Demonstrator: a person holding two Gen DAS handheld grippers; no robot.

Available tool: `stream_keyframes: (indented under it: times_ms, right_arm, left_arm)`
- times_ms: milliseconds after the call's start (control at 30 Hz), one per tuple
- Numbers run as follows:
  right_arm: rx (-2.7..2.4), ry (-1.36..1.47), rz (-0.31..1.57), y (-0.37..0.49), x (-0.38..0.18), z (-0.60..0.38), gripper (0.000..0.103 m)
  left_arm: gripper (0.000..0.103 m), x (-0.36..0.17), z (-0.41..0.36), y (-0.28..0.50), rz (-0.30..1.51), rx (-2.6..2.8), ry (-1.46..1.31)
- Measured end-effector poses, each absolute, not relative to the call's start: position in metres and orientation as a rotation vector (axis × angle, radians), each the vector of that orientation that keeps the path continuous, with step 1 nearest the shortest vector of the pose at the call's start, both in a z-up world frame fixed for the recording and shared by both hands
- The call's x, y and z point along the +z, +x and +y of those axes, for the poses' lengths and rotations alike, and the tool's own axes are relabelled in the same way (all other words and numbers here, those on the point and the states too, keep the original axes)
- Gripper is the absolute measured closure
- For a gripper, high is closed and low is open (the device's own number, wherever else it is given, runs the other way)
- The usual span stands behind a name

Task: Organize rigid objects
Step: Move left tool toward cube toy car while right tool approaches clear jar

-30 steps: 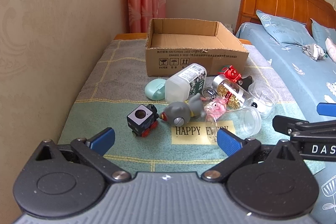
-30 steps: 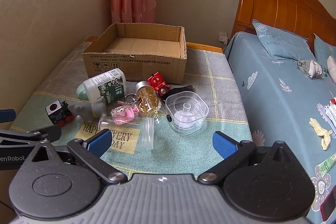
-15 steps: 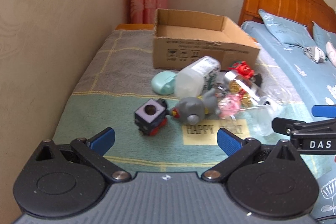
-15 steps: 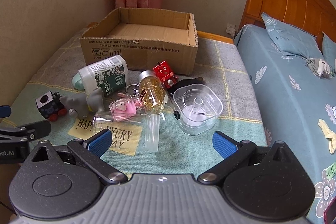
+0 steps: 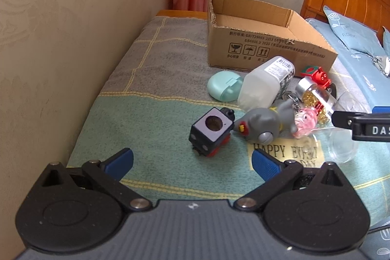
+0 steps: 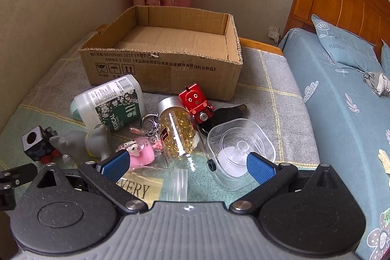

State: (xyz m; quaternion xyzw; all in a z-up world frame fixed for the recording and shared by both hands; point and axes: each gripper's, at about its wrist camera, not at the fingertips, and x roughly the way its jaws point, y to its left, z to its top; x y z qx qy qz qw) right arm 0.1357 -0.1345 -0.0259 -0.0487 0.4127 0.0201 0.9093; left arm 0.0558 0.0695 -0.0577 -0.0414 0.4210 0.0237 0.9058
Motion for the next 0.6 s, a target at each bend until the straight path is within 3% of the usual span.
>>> stream_keyframes:
  times_ms: [600]
  right_arm:
    - [0.262,-0.047,0.853,0.086,-0.022,-0.152,0.000]
  left_arm:
    - [0.001,-0.084,0.081,0.080,0.909,0.081,-0.022]
